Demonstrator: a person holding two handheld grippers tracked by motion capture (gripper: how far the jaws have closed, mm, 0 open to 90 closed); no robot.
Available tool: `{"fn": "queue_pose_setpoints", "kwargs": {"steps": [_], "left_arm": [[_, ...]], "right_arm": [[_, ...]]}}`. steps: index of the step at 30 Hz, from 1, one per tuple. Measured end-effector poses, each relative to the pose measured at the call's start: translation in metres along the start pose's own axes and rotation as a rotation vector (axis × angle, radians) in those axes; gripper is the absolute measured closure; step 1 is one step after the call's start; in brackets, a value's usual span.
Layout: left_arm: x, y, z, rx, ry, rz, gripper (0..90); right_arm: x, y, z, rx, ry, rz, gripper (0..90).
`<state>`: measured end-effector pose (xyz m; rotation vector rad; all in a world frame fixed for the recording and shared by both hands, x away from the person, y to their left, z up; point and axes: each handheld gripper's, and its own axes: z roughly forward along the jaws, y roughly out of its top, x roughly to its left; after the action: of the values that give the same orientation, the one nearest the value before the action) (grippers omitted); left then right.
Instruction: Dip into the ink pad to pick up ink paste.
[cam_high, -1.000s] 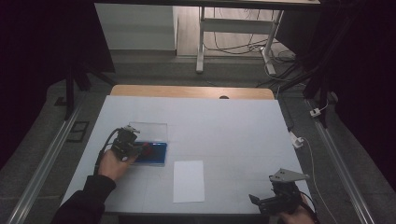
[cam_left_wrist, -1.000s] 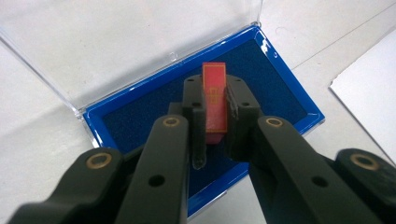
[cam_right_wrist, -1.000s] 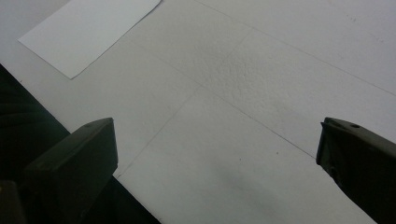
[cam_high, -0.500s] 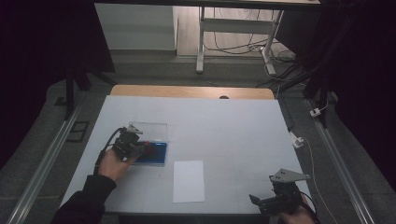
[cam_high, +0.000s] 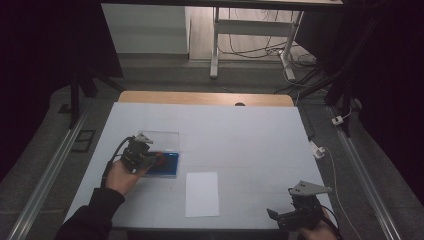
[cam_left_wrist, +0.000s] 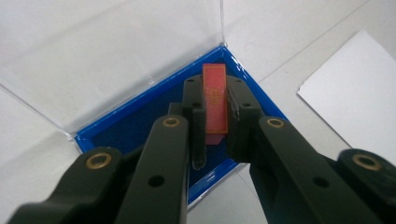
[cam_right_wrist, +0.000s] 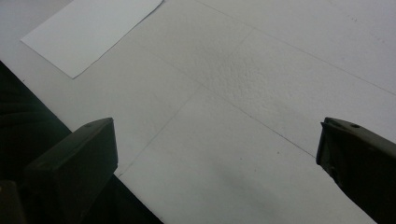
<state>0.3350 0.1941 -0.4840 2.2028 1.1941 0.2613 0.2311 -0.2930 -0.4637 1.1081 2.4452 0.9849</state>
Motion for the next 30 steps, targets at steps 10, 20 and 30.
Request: {"fn": "queue_pose_setpoints", "kwargs": {"steps": [10,20,30], "left_arm": [[0.005,-0.003,0.009,0.037,-0.003,-0.023,79.7],[0.005,-0.003,0.012,0.049,0.004,-0.032,80.0],[-0.009,-0.002,0.014,0.056,0.082,0.031,80.2]], "right_arm": [[0.000,0.000,0.000,0.002,0.001,-0.004,0.0],[0.000,0.000,0.000,0.004,0.002,-0.004,0.0],[0.001,0.001,0.001,0.012,-0.002,-0.011,0.0]]}}
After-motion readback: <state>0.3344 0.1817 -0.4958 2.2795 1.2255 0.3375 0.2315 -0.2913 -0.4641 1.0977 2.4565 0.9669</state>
